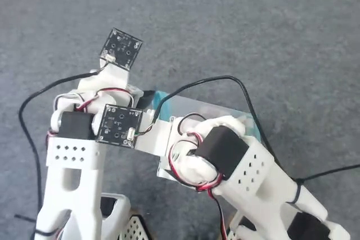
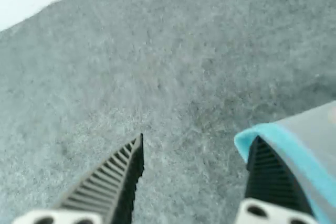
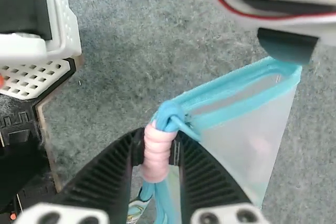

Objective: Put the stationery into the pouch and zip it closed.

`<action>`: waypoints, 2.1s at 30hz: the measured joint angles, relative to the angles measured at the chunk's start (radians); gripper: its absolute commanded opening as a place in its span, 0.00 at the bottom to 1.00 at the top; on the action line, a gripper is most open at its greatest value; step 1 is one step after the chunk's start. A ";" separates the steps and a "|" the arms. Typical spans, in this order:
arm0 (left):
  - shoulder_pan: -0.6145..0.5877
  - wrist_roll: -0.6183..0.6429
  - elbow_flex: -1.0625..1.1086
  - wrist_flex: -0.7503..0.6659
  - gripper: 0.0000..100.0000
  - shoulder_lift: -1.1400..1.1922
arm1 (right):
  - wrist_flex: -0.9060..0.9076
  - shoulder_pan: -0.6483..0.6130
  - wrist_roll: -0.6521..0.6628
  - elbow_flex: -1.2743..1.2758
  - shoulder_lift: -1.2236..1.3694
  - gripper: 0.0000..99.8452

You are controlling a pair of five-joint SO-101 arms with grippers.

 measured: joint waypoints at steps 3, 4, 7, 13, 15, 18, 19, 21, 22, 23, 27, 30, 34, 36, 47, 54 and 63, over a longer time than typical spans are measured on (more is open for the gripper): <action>-0.003 -0.003 -0.003 0.005 0.30 0.000 | 0.000 0.000 -0.003 0.000 0.000 0.01; 0.002 -0.003 -0.003 0.005 0.30 0.000 | 0.000 0.000 -0.006 0.000 0.000 0.01; 0.041 -0.003 0.052 -0.006 0.30 -0.002 | 0.000 0.000 -0.009 0.000 0.000 0.01; 0.100 -0.003 0.184 -0.126 0.30 0.000 | 0.000 0.000 -0.012 0.000 0.000 0.01; 0.112 -0.002 0.207 -0.163 0.30 0.000 | 0.000 0.000 -0.012 0.000 0.000 0.01; 0.109 -0.002 0.230 -0.218 0.30 0.000 | 0.000 -0.003 -0.012 0.000 0.000 0.01; 0.109 -0.002 0.233 -0.229 0.30 0.000 | 0.000 -0.014 -0.012 0.000 -0.009 0.01; 0.109 -0.002 0.233 -0.241 0.30 0.000 | 0.000 -0.048 -0.011 0.021 -0.041 0.01; 0.109 -0.002 0.233 -0.244 0.30 0.000 | 0.000 -0.069 -0.009 0.037 -0.063 0.01; 0.109 -0.002 0.233 -0.244 0.30 0.000 | 0.000 -0.089 -0.009 0.046 -0.078 0.01; 0.112 -0.002 0.233 -0.264 0.30 0.000 | 0.000 -0.129 -0.009 0.100 -0.121 0.01; 0.118 -0.002 0.249 -0.301 0.28 0.000 | 0.000 -0.133 -0.009 0.106 -0.123 0.01; 0.150 -0.002 0.288 -0.341 0.10 -0.002 | 0.000 -0.133 -0.009 0.106 -0.135 0.01; 0.183 -0.002 0.307 -0.347 0.00 -0.002 | 0.000 -0.133 -0.009 0.106 -0.135 0.01; 0.057 0.158 0.272 -0.301 0.01 0.000 | 0.000 0.101 -0.009 0.106 -0.135 0.01; -0.058 0.262 0.157 -0.123 0.01 0.000 | -0.002 0.094 -0.009 0.150 -0.140 0.10; -0.063 0.377 0.150 -0.118 0.01 0.002 | -0.005 -0.201 -0.008 0.180 -0.150 0.36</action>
